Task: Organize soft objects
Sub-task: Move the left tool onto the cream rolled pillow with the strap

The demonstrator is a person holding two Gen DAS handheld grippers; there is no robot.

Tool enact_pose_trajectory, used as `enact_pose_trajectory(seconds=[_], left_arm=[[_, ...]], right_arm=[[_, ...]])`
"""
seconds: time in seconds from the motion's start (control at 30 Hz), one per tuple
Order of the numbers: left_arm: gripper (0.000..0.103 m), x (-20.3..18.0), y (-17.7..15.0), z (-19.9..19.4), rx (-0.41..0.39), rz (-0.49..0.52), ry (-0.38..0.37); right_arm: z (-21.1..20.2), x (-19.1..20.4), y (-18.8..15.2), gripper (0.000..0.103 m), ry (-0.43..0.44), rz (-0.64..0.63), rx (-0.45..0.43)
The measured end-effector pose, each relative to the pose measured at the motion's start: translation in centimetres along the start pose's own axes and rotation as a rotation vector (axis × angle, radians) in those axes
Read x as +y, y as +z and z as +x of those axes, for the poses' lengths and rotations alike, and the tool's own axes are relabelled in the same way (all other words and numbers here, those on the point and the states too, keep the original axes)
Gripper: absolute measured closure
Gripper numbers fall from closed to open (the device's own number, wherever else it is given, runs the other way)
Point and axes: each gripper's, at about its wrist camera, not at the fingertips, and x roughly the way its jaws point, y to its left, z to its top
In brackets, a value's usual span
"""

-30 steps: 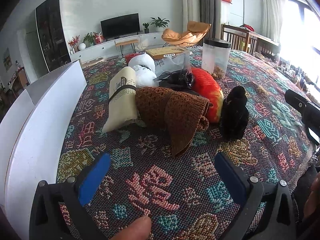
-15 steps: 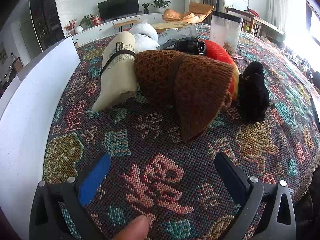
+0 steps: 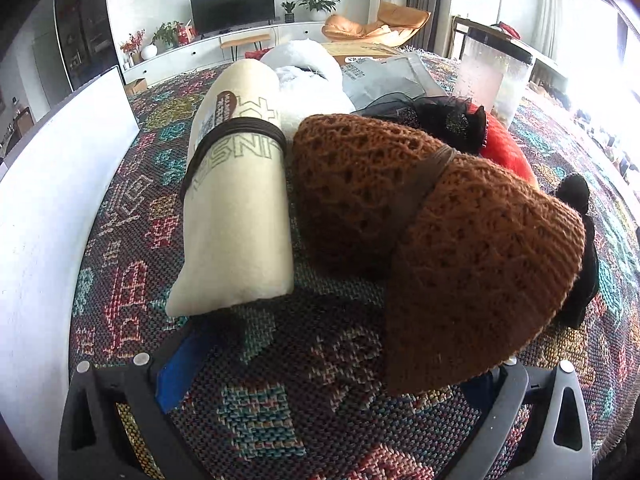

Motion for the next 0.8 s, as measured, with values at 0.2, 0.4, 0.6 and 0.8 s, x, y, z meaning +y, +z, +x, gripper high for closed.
enact_pose_trajectory(seconds=[0.2, 0.4, 0.6, 0.8], left_arm=[[0.000, 0.0, 0.1, 0.1, -0.001, -0.001, 0.001], [0.000, 0.0, 0.1, 0.1, -0.001, -0.001, 0.001], [0.000, 0.0, 0.1, 0.1, -0.002, -0.001, 0.001], [0.000, 0.0, 0.0, 0.1, -0.002, -0.001, 0.001]], right_arm=[[0.7, -0.5, 0.3, 0.016, 0.004, 0.016, 0.026], [0.9, -0.7, 0.4, 0.016, 0.005, 0.021, 0.036], [1.2, -0.7, 0.4, 0.016, 0.004, 0.017, 0.046], [1.4, -0.8, 0.4, 0.016, 0.003, 0.018, 0.052]])
